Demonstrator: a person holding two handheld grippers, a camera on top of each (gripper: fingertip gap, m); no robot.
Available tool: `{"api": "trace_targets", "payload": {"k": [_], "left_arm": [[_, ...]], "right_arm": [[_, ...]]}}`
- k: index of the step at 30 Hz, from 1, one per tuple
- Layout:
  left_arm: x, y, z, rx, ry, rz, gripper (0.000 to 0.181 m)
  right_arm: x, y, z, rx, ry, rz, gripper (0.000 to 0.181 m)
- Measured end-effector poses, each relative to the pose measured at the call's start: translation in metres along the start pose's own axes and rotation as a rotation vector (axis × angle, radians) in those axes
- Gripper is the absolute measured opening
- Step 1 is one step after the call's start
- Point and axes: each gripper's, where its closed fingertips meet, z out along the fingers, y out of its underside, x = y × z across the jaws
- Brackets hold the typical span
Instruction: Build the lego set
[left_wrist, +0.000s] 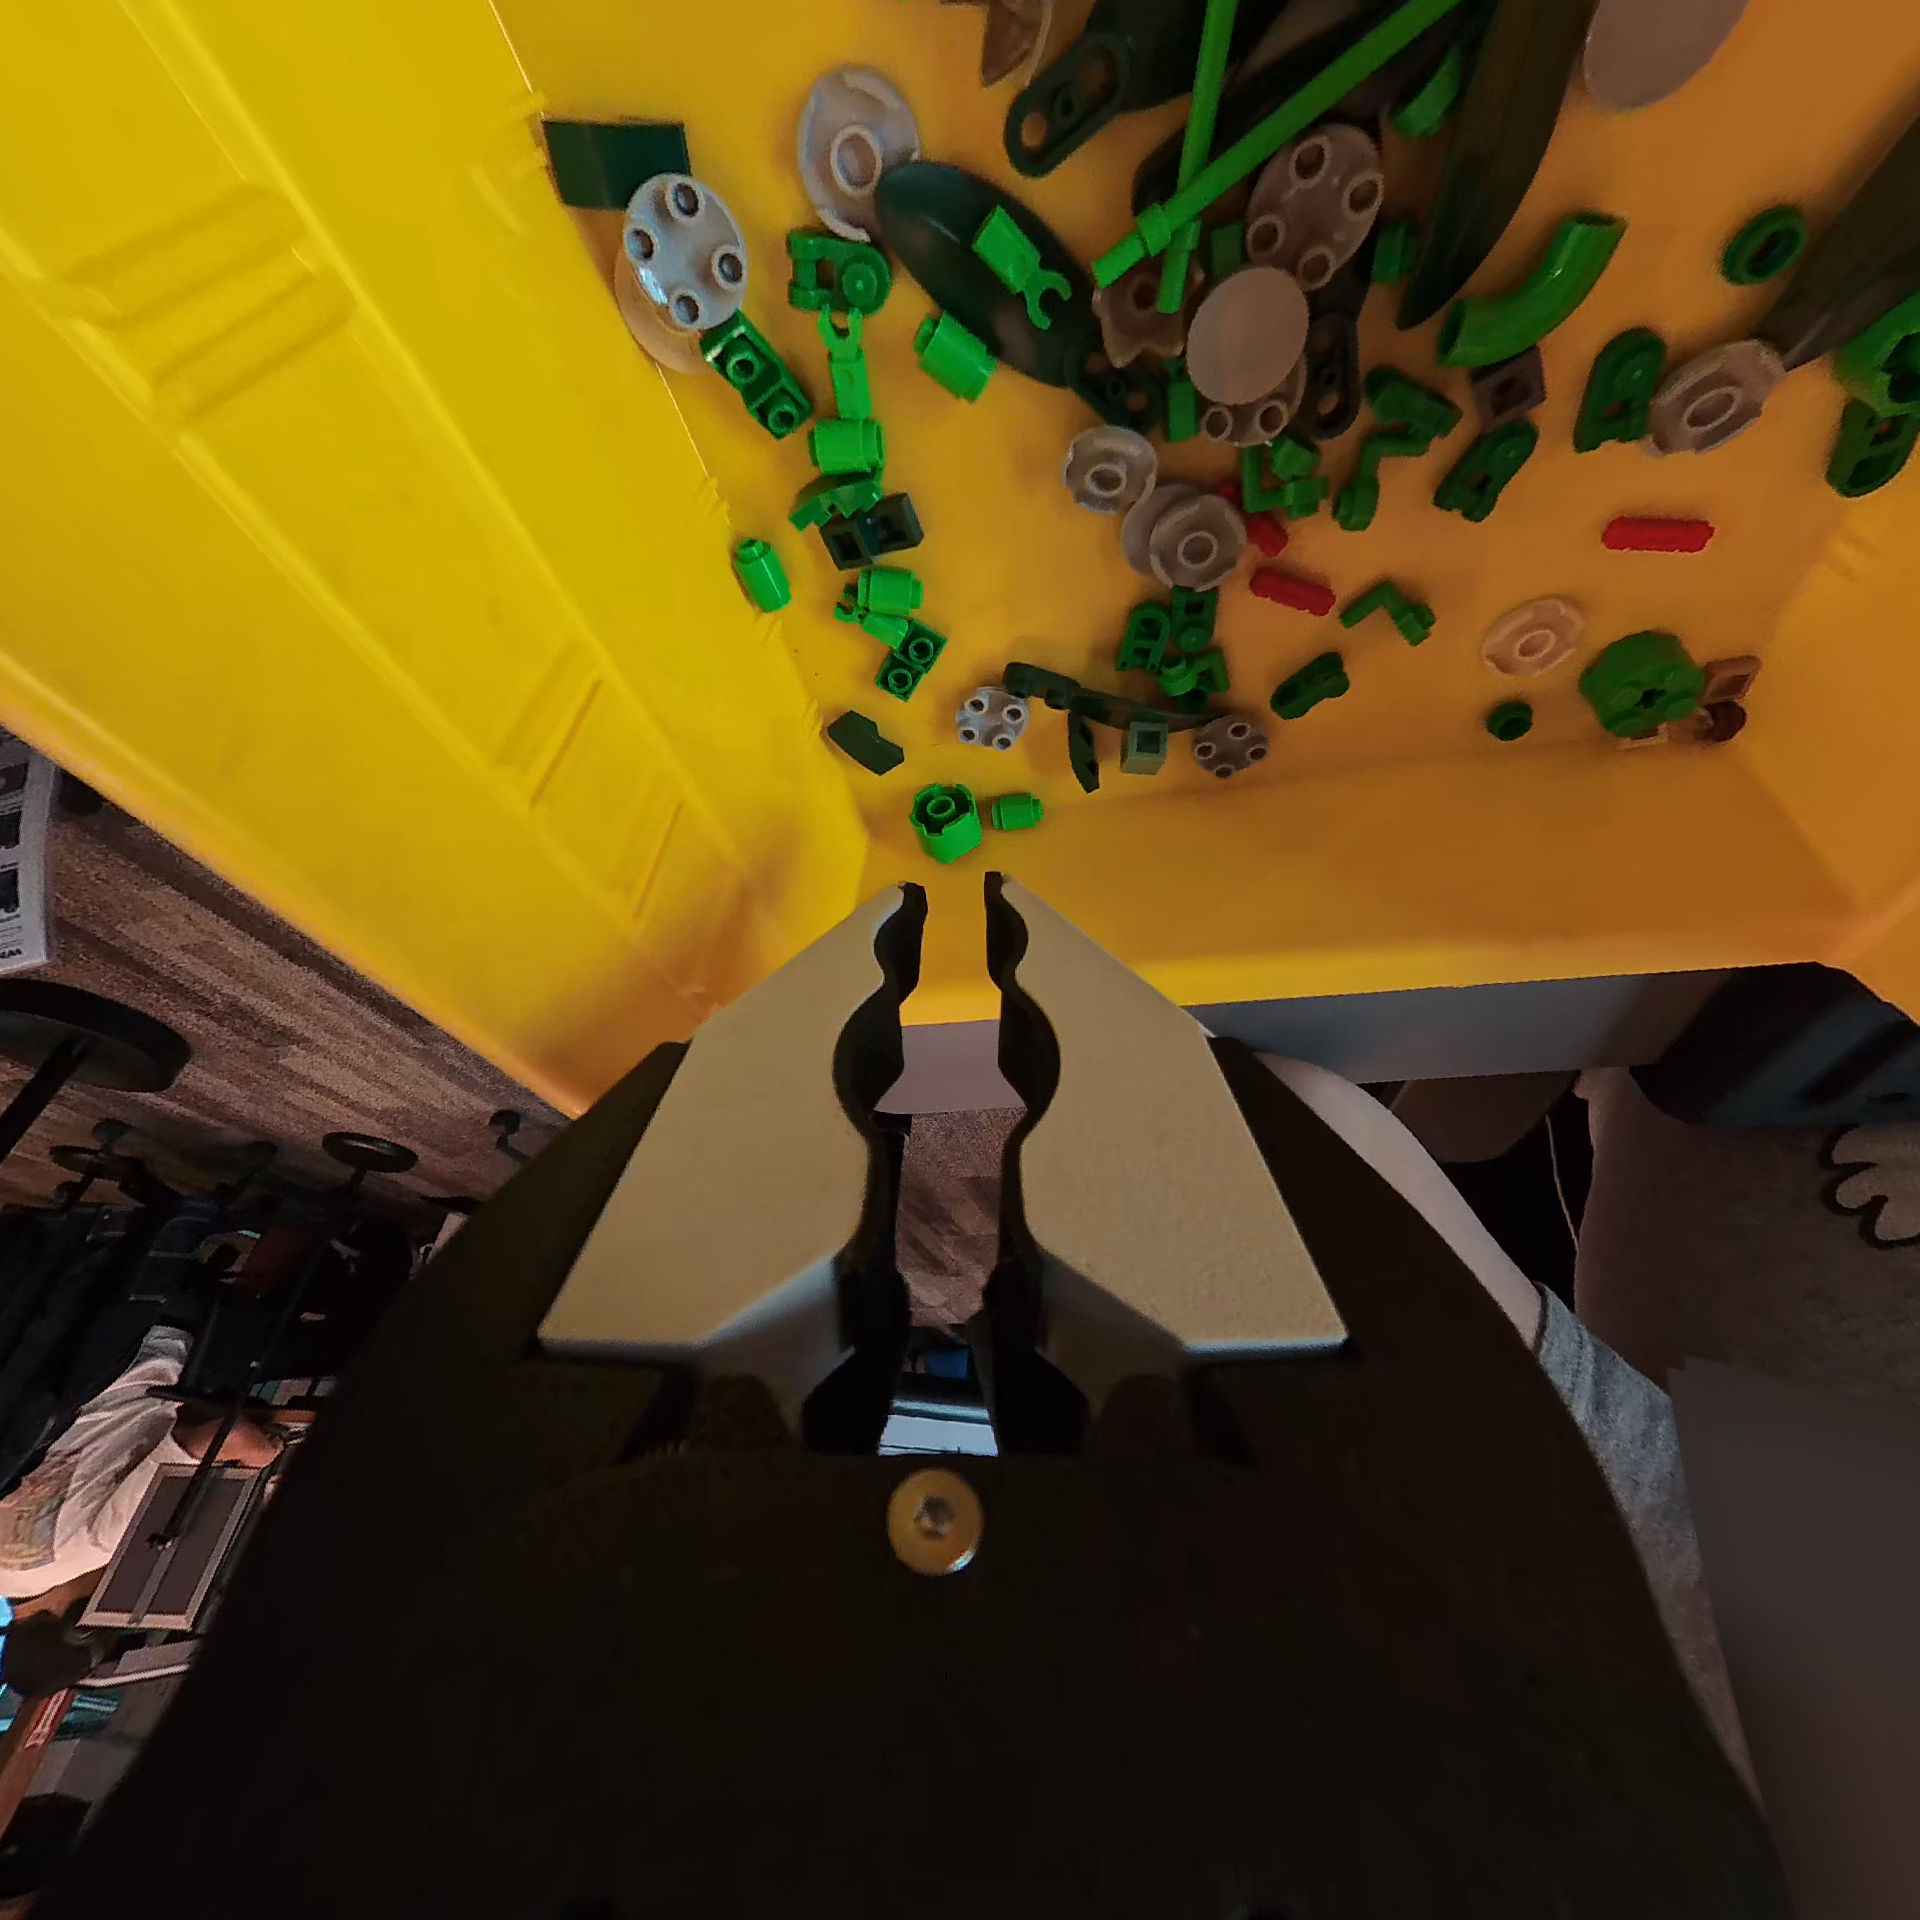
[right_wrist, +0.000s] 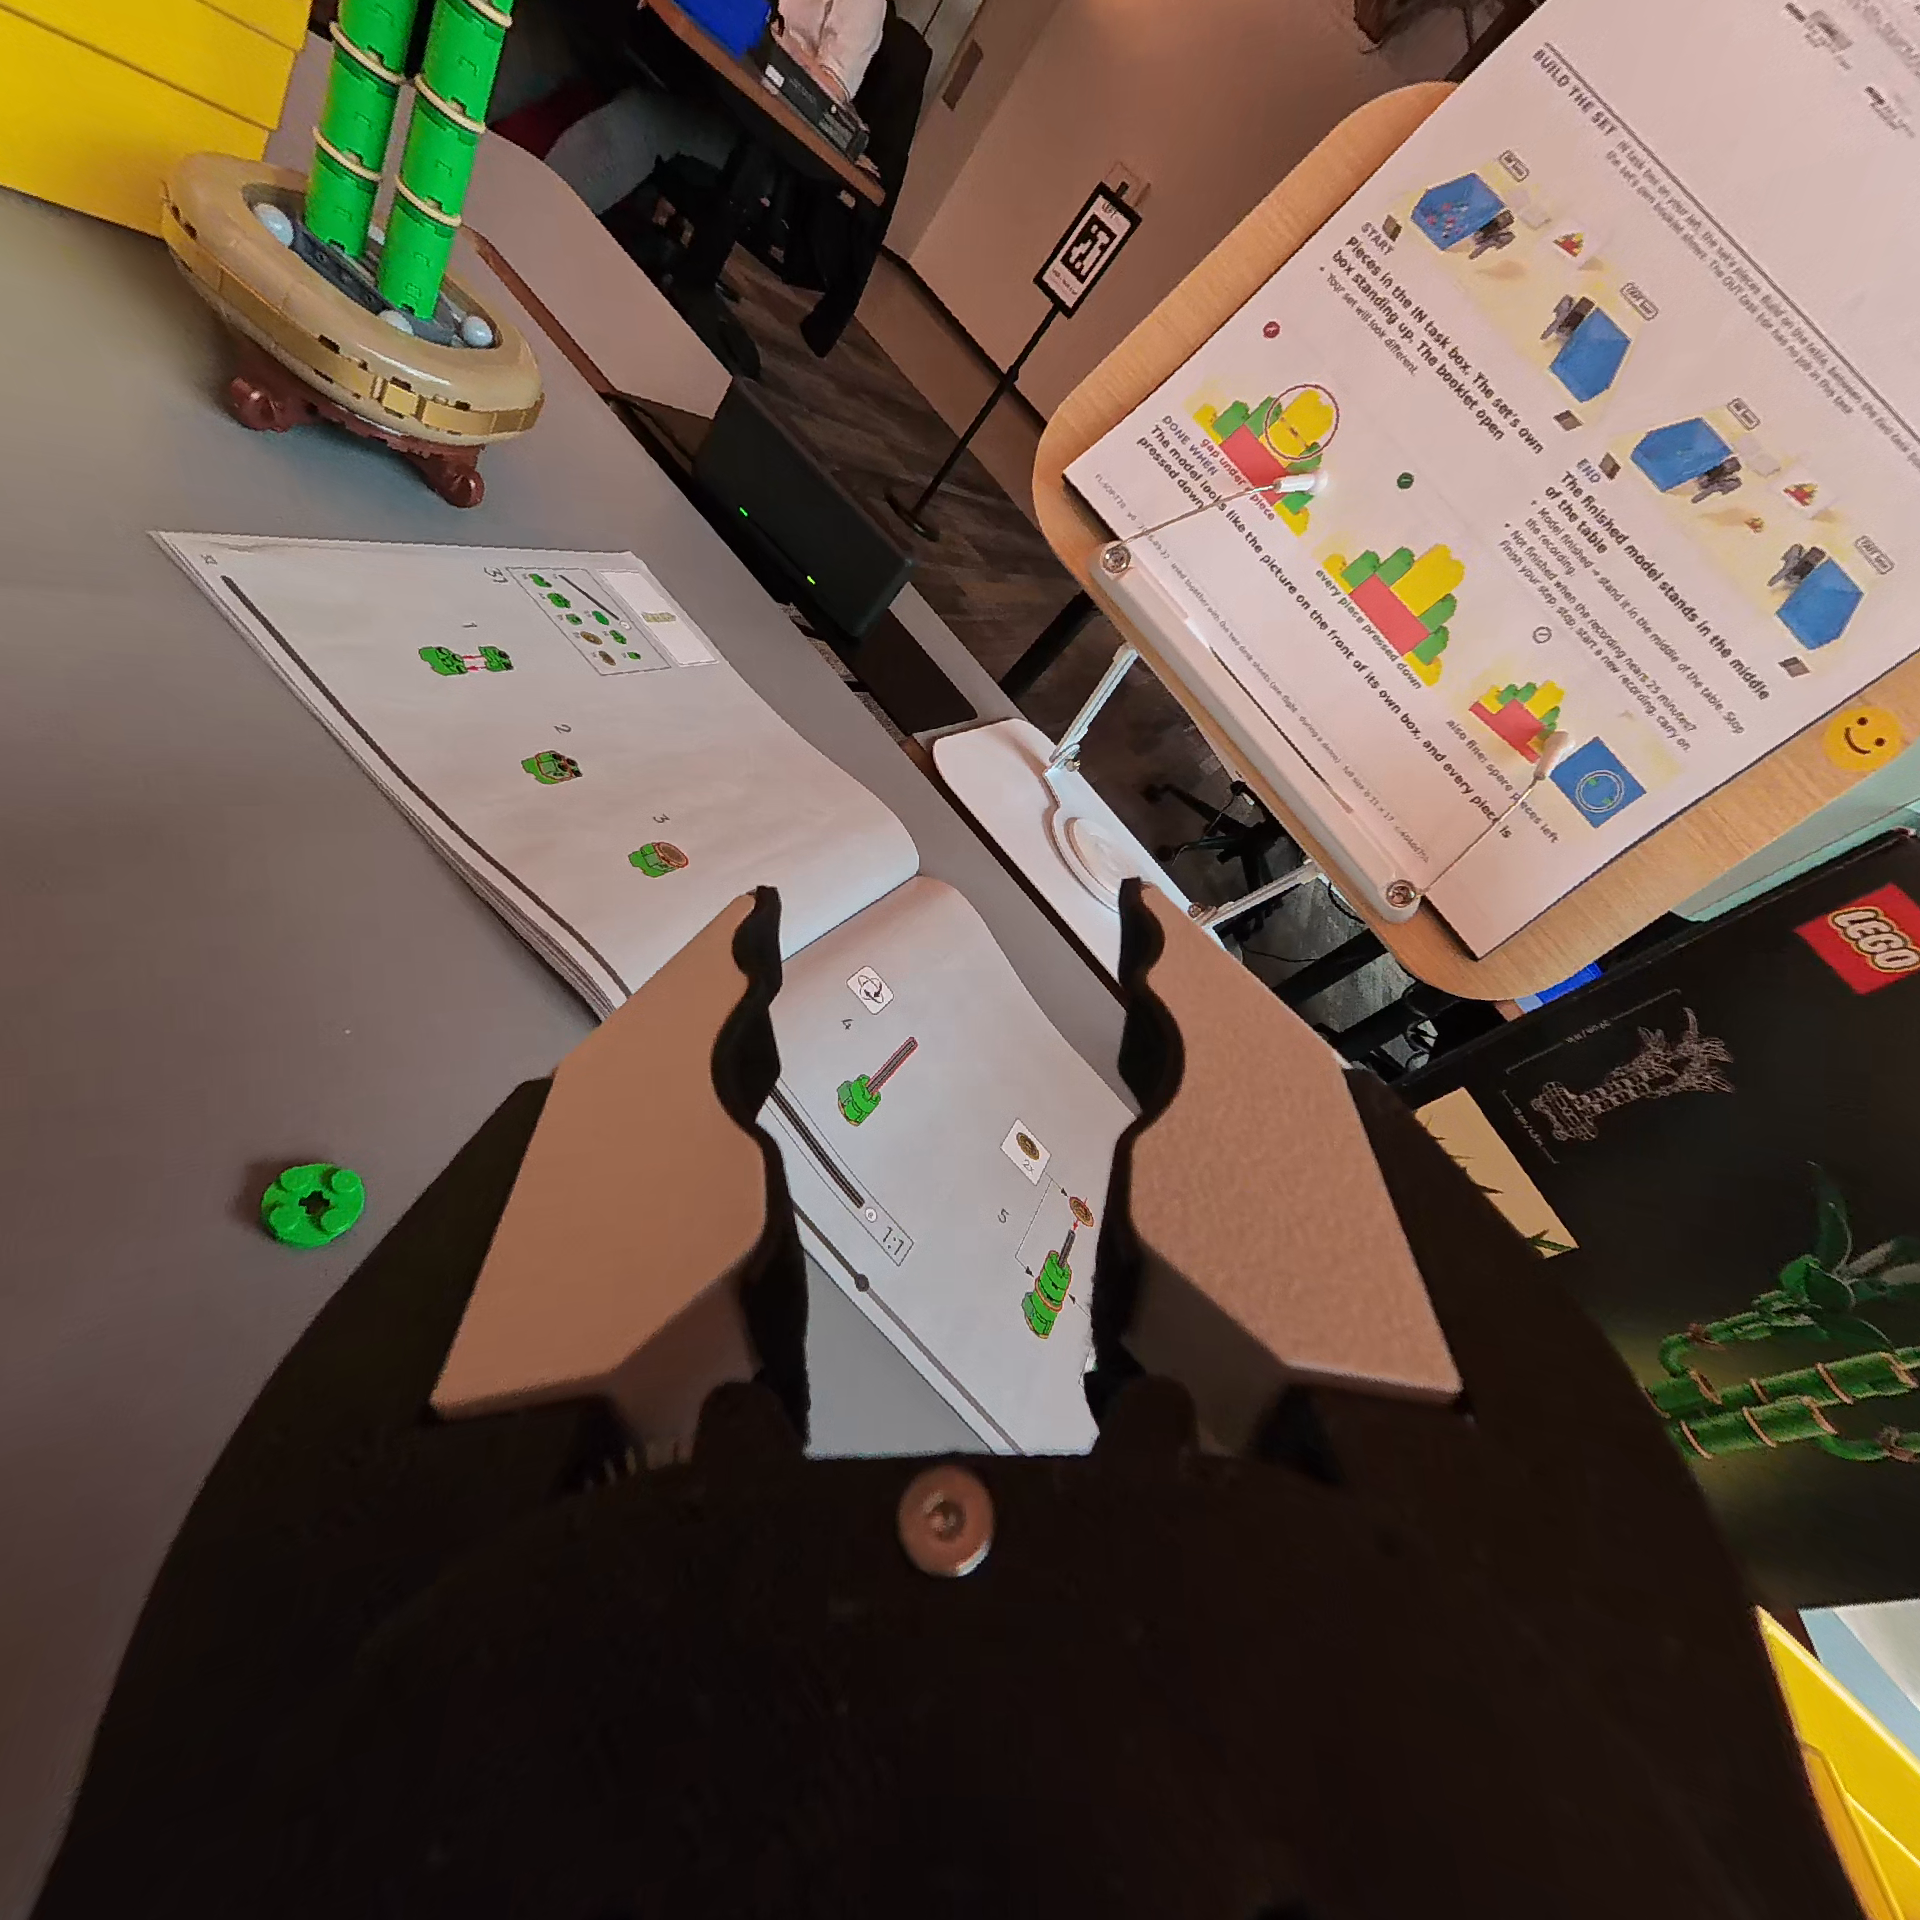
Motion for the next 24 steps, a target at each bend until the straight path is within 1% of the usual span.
{"api": "trace_targets", "payload": {"k": [12, 15, 17, 24], "left_arm": [[0.000, -0.002, 0.008, -0.053, 0.016, 0.011, 0.013], [0.002, -0.002, 0.010, -0.065, 0.021, 0.016, 0.011], [0.005, -0.002, 0.011, -0.080, 0.034, 0.018, 0.006], [0.005, -0.003, 0.014, -0.105, 0.023, 0.038, 0.007]], "right_arm": [[-0.006, -0.006, -0.003, 0.024, -0.028, -0.013, 0.066], [-0.007, -0.007, -0.004, 0.024, -0.028, -0.031, 0.066], [-0.007, -0.011, -0.006, 0.036, -0.025, -0.034, 0.066], [-0.013, -0.011, -0.005, 0.034, -0.047, -0.064, 0.067]]}}
